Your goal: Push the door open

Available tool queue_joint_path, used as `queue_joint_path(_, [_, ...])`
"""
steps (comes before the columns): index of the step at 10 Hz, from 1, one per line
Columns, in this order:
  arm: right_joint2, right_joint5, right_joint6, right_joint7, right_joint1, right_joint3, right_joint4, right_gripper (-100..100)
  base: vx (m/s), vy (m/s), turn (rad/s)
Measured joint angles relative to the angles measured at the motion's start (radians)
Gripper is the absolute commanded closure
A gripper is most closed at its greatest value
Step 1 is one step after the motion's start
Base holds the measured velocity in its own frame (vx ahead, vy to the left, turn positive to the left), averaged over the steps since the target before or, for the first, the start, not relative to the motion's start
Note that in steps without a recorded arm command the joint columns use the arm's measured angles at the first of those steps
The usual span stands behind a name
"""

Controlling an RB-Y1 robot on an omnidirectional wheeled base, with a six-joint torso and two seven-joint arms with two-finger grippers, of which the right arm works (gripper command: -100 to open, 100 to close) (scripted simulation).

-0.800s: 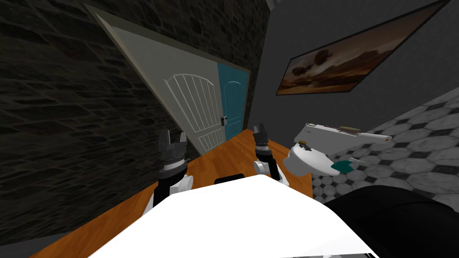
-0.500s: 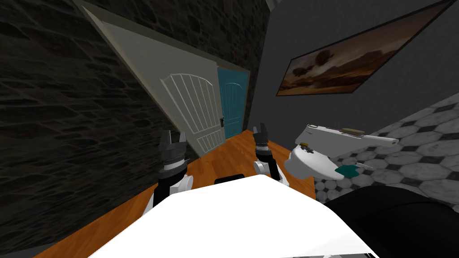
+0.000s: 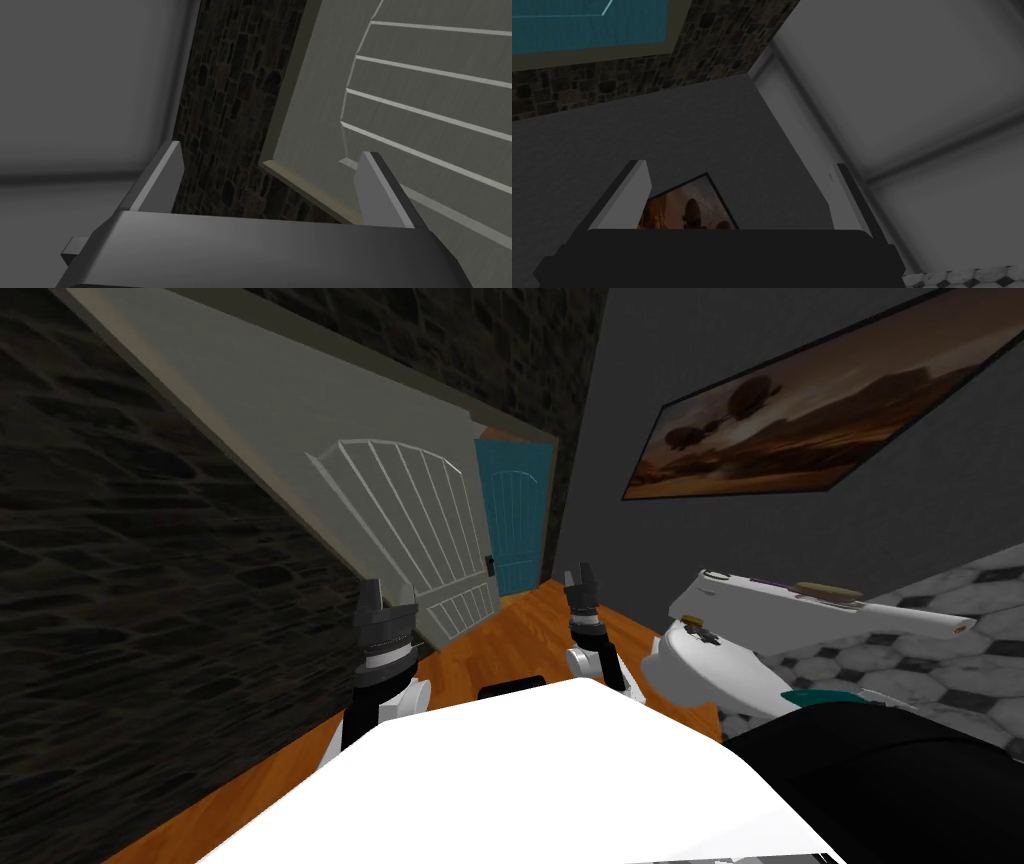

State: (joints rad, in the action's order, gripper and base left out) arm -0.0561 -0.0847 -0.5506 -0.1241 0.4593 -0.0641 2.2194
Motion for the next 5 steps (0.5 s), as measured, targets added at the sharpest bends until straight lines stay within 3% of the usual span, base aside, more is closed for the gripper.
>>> queue_joint_path(3, [-0.003,-0.002,0.001,0.015,0.002,0.0,-0.002,-100,0.251,-0.094,-0.01])
queue_joint_path(5, [-0.005,-0.004,0.001,0.03,0.004,-0.001,-0.005,-100,0.182,-0.104,0.001])
